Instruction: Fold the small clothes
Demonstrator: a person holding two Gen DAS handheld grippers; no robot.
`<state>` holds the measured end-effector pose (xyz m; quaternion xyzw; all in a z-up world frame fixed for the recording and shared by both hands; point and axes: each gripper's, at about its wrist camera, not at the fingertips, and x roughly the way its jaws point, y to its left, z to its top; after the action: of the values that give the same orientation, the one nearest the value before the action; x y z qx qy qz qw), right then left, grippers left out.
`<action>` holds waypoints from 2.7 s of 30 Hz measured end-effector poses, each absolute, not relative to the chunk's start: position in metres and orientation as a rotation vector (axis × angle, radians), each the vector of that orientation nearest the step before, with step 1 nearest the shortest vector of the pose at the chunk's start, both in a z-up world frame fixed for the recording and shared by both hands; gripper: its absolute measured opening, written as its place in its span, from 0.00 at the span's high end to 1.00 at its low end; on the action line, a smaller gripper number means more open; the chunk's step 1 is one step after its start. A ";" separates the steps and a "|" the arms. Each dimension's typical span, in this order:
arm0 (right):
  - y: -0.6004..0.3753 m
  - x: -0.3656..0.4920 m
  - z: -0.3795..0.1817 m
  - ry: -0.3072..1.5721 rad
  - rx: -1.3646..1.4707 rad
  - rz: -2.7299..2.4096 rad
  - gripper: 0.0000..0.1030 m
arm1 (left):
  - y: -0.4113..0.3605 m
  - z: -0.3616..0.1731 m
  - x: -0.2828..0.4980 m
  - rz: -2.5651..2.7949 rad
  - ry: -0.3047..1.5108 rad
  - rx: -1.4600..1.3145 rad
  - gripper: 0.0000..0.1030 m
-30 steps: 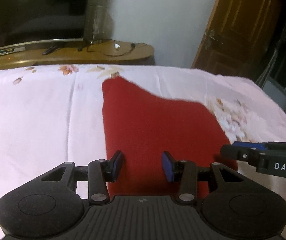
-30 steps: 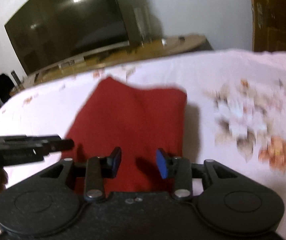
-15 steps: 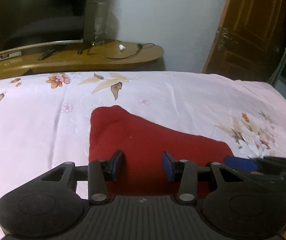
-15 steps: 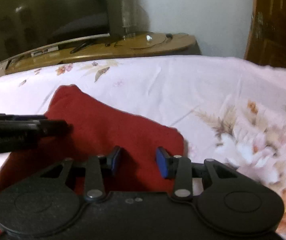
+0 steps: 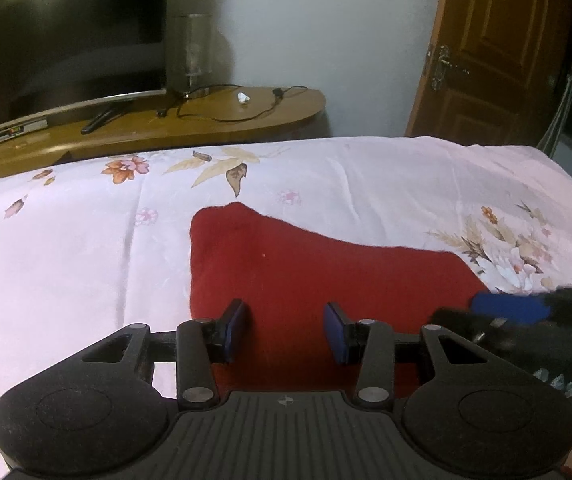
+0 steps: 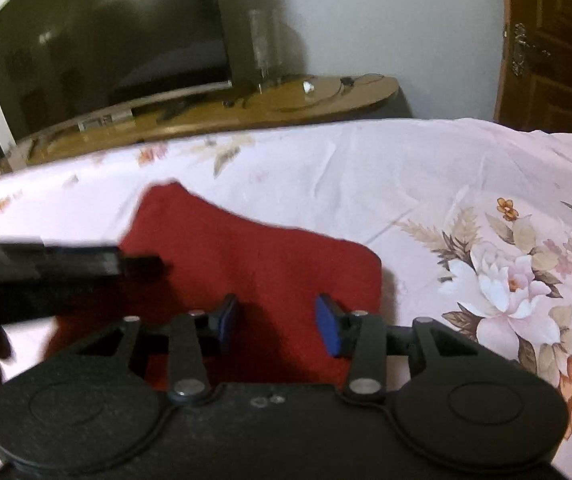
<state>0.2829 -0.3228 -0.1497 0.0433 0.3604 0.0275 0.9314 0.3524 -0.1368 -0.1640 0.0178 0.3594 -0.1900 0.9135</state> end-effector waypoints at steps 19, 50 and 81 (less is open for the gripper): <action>-0.306 0.197 -0.136 0.704 0.053 0.088 0.57 | -0.115 -0.154 0.276 -0.404 0.746 0.049 0.58; -0.312 0.137 -0.145 0.722 0.056 0.058 0.54 | -0.090 -0.166 0.208 -0.398 0.809 0.027 0.58; -0.310 0.228 -0.139 0.680 0.068 0.045 0.53 | -0.115 -0.164 0.299 -0.395 0.765 -0.003 0.58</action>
<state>0.2276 -0.3098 -0.1389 0.0335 0.3334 0.0219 0.9419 0.2988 -0.1149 -0.1640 -0.0015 0.3707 -0.1914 0.9088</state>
